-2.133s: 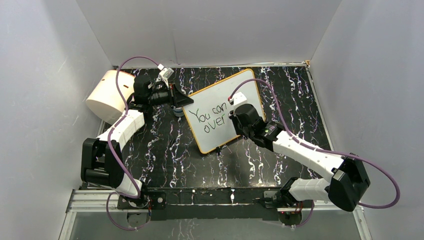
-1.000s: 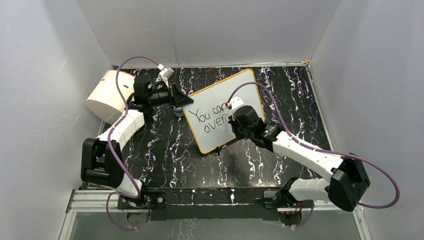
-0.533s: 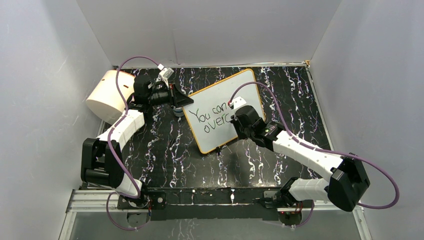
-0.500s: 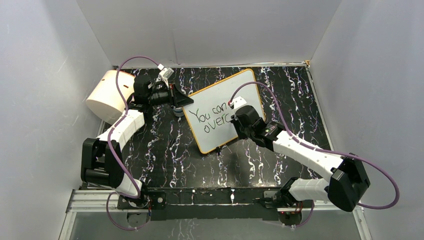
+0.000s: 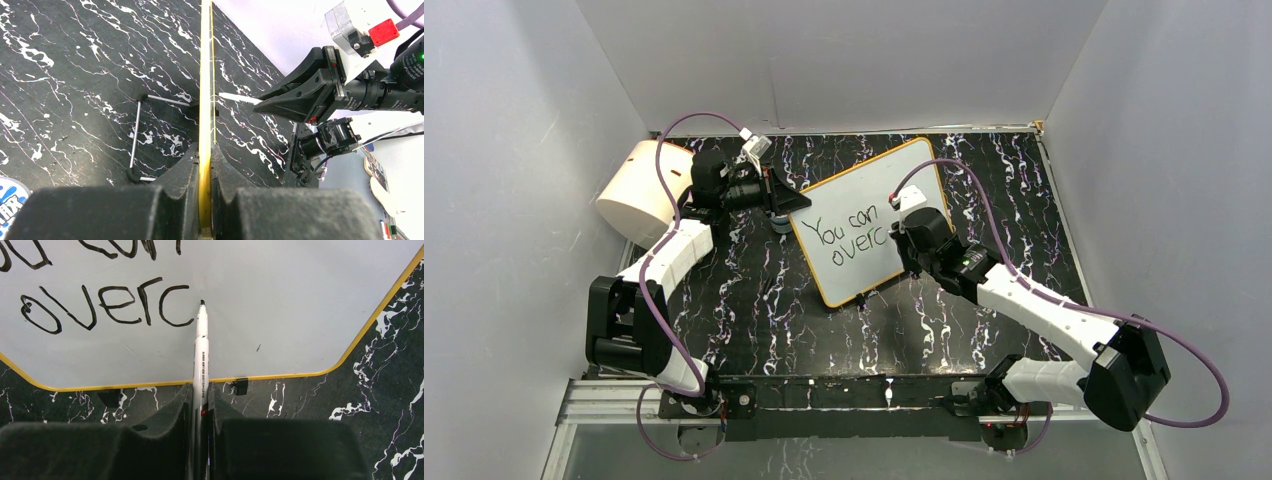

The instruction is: Write a sentence on the whiteboard

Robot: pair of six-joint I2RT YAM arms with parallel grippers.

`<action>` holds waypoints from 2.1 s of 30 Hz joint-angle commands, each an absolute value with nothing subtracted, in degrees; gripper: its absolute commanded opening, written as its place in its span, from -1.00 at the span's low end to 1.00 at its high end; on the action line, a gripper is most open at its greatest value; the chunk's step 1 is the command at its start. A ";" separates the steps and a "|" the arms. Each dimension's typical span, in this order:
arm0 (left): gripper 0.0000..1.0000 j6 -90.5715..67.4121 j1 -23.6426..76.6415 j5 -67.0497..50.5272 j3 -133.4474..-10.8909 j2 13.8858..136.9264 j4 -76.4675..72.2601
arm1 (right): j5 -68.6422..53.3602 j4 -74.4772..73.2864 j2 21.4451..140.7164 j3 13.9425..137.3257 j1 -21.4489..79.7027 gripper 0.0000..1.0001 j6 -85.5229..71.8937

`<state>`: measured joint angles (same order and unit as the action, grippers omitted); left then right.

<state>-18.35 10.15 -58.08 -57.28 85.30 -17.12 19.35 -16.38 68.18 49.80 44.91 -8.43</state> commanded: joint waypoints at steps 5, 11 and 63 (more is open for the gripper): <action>-1.00 -15.47 12.13 -59.50 -56.07 86.66 -10.02 | 19.03 -11.37 68.47 51.04 43.87 -1.00 -8.09; -1.00 -15.47 12.13 -59.54 -56.16 86.75 -9.95 | 16.99 -12.62 69.19 51.06 43.80 -1.00 -7.82; -1.00 -15.47 12.13 -59.85 -56.07 86.84 -9.96 | 19.82 -12.78 69.18 52.59 40.87 -1.00 -8.40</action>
<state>-18.24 10.15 -58.06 -57.28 85.30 -17.10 18.26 -19.07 69.80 49.82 41.32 -8.99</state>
